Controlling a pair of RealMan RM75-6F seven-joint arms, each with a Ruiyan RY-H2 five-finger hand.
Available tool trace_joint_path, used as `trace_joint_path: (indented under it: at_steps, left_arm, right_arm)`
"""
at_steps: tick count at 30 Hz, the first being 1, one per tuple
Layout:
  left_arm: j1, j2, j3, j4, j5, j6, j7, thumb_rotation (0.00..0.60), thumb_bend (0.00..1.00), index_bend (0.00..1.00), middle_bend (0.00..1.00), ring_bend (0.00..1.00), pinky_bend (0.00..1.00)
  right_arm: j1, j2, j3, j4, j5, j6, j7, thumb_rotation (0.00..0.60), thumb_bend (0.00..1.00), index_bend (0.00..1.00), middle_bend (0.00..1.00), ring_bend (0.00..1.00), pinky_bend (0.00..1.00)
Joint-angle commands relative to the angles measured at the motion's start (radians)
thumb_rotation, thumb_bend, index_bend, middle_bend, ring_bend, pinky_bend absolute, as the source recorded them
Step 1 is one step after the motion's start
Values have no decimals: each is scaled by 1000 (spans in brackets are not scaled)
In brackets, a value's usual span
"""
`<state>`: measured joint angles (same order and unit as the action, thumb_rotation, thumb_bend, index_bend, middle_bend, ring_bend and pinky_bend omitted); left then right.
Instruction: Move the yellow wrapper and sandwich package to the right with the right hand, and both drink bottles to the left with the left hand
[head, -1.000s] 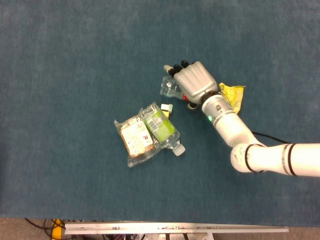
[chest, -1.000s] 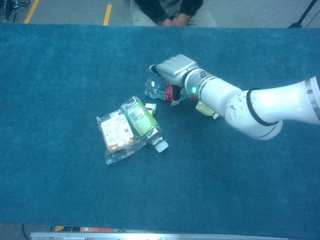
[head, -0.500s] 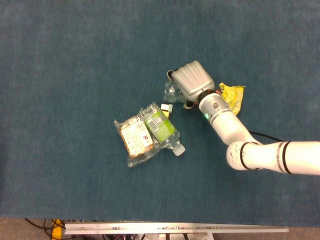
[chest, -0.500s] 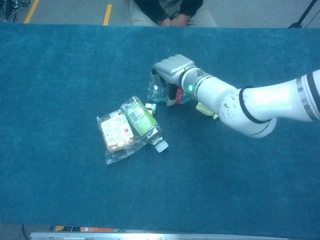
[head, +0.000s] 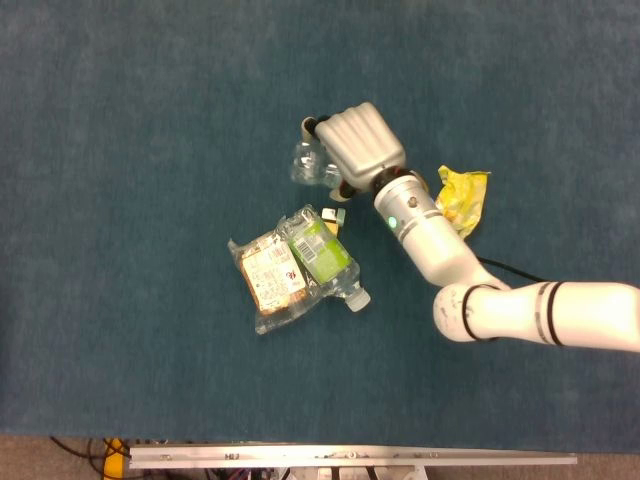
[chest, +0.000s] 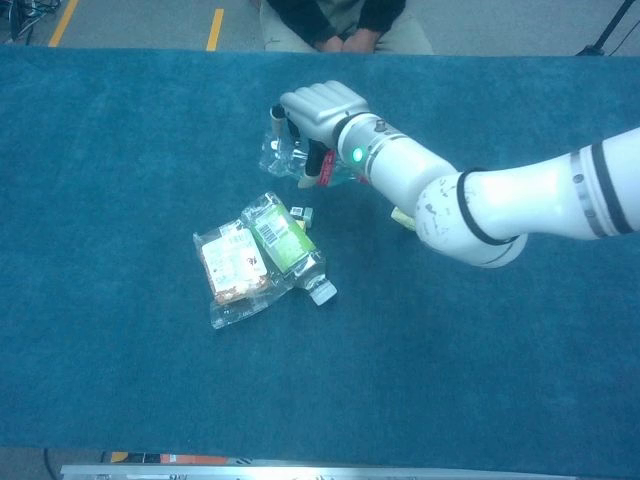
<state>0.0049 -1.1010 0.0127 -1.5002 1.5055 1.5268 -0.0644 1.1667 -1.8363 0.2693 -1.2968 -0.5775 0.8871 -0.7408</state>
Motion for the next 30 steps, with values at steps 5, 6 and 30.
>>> trace_joint_path:
  at_steps: [5,6,30]
  left_arm:
    - [7,9,2,-13,1,6,11,600,394,319,243,164,136]
    - [8,9,2,-15,2,8,11,600,394,319,243,164,136]
    - [-74,87,22,-128,53,-126,34,600,394,181,217,142,129]
  right_arm:
    - [20,-45,12,38,-3,-2,11,600,101,416,381,399,667]
    - [23,-48,13,42,-1,-5,12,600,102,368,363,375,642]
    - [-144,288,-53,-345,-217,104,127,600,101,55,263,293,555]
